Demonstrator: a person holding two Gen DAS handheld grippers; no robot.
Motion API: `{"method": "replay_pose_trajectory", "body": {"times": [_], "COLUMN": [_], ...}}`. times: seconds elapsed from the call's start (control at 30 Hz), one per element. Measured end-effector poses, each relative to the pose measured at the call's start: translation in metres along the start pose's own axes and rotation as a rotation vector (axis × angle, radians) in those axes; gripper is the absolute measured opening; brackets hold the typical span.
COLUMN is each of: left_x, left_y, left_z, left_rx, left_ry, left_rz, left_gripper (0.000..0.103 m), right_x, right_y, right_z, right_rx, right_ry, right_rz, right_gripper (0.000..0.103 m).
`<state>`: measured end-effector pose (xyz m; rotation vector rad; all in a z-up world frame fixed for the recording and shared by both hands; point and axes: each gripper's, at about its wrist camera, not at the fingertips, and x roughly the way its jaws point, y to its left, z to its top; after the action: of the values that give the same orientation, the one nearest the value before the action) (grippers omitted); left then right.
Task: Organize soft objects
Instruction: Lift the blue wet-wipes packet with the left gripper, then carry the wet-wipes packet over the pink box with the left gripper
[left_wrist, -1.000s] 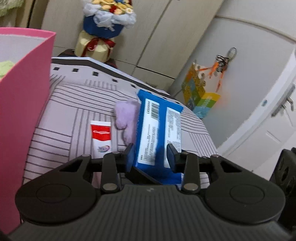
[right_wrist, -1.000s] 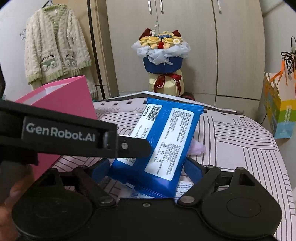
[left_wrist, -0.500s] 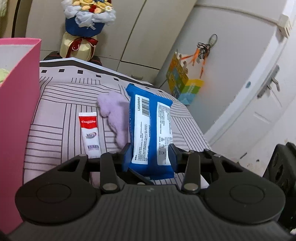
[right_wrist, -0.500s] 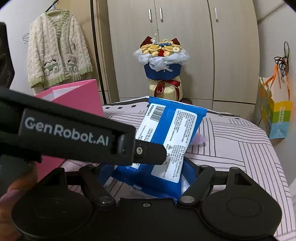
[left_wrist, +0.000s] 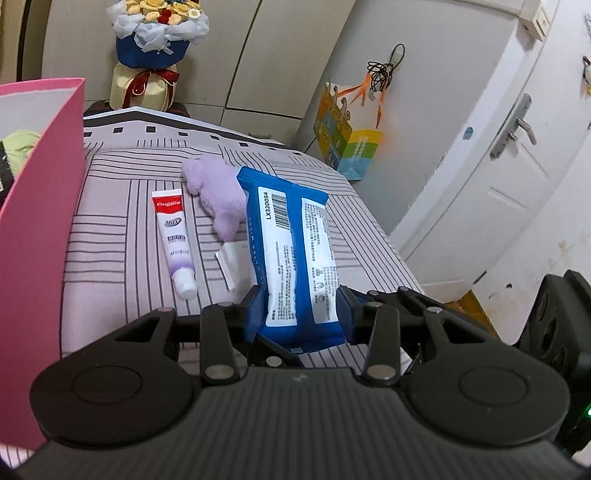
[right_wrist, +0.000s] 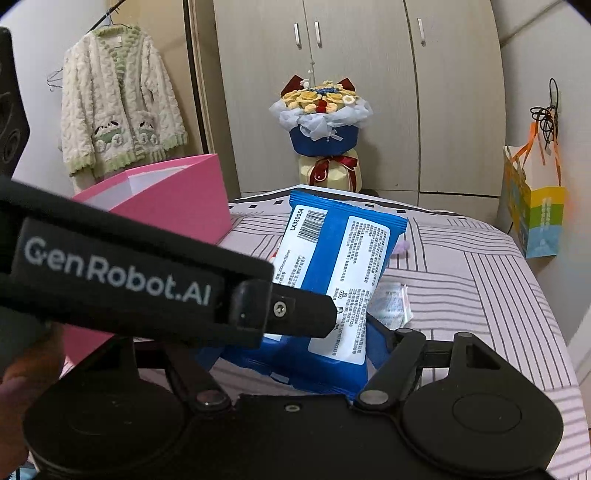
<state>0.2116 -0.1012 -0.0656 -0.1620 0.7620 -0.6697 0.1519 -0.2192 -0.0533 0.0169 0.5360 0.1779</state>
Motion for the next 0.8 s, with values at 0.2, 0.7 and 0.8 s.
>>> {"method": "replay_pose_trajectory", "body": {"times": [0.2, 0.7, 0.8], "left_x": [-0.018, -0.088, -0.111], "left_y": [-0.008, -0.026, -0.026], "left_z": [-0.014, -0.037, -0.039], "left_rx": [0.023, 0.049, 0.043], "left_ry": [0.009, 0.109, 0.112], "left_rz": [-0.003, -0.006, -0.008], "left_gripper": [0.04, 0.04, 0.04], "right_x": [-0.018, -0.08, -0.094], "right_y": [0.01, 0.059, 0.074], "right_z": [-0.009, -0.007, -0.001], "right_rx": [0.015, -0.059, -0.107], "right_ry": [0.007, 0.128, 0.131], "right_rz": [0.005, 0.024, 0.042], "right_gripper": [0.078, 0.075, 0.075]}}
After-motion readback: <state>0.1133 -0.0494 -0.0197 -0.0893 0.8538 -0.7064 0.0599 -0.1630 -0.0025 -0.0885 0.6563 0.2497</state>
